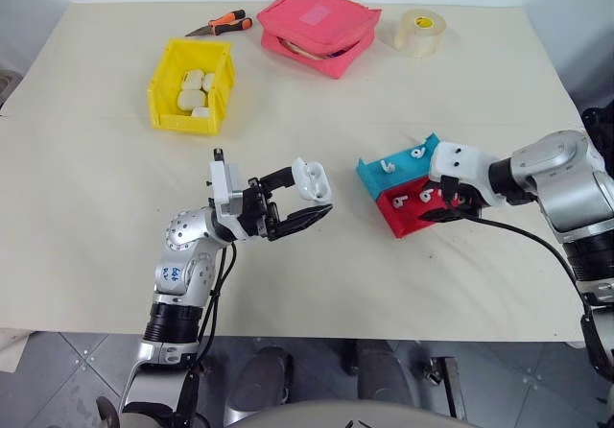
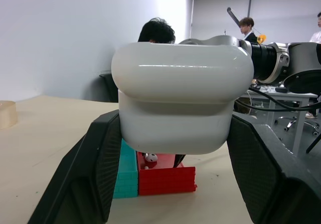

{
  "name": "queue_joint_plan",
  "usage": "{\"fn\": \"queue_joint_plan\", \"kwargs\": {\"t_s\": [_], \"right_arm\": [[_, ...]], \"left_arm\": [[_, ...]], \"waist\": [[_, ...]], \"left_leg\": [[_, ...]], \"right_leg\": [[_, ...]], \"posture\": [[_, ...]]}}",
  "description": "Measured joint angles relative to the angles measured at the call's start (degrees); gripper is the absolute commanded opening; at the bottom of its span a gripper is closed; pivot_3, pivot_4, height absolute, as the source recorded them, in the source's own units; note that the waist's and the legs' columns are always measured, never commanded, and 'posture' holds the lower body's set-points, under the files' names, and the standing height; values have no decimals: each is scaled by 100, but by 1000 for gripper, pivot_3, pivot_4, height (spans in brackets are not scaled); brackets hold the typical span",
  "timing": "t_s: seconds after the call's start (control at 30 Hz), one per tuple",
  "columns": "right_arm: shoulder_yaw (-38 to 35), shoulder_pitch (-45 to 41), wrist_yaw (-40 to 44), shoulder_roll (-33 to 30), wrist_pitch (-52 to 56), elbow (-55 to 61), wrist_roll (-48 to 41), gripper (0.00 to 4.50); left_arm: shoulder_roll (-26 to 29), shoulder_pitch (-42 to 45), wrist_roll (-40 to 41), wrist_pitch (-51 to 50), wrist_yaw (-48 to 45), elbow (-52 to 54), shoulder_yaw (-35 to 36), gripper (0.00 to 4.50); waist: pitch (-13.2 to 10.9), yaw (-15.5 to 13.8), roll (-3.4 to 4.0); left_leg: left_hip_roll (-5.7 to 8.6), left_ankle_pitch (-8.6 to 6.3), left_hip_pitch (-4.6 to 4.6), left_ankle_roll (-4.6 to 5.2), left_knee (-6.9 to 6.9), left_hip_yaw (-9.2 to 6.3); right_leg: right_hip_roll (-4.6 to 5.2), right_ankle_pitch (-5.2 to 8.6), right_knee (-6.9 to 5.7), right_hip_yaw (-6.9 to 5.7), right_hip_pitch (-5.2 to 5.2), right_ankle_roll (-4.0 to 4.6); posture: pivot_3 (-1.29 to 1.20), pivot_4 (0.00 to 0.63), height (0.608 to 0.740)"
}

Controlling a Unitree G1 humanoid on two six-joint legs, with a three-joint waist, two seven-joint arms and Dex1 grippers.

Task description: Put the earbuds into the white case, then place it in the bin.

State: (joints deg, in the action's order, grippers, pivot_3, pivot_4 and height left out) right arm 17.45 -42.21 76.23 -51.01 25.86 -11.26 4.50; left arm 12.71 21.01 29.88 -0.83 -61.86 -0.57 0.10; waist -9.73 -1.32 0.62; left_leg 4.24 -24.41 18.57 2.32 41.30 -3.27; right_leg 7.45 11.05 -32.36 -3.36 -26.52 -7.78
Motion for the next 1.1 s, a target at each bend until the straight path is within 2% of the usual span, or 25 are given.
{"fn": "queue_joint_plan", "kwargs": {"t_s": [0.37,1.1], "right_arm": [[14,-192,20,69,-406,-480,108,3256],[12,92,300,-157,348,199,114,3256]], "left_arm": [[8,-1,0,-5,76,5,-1,2779],[14,0,0,-32,95,5,-3,2779]], "waist": [[0,0,0],[0,-4,0]], "left_leg": [[-1,0,-3,0,1,0],[0,0,-2,0,0,-1]], "right_leg": [[-1,0,0,0,4,0],[0,0,1,-1,4,0]], "posture": [[0,150,740],[0,150,740]]}}
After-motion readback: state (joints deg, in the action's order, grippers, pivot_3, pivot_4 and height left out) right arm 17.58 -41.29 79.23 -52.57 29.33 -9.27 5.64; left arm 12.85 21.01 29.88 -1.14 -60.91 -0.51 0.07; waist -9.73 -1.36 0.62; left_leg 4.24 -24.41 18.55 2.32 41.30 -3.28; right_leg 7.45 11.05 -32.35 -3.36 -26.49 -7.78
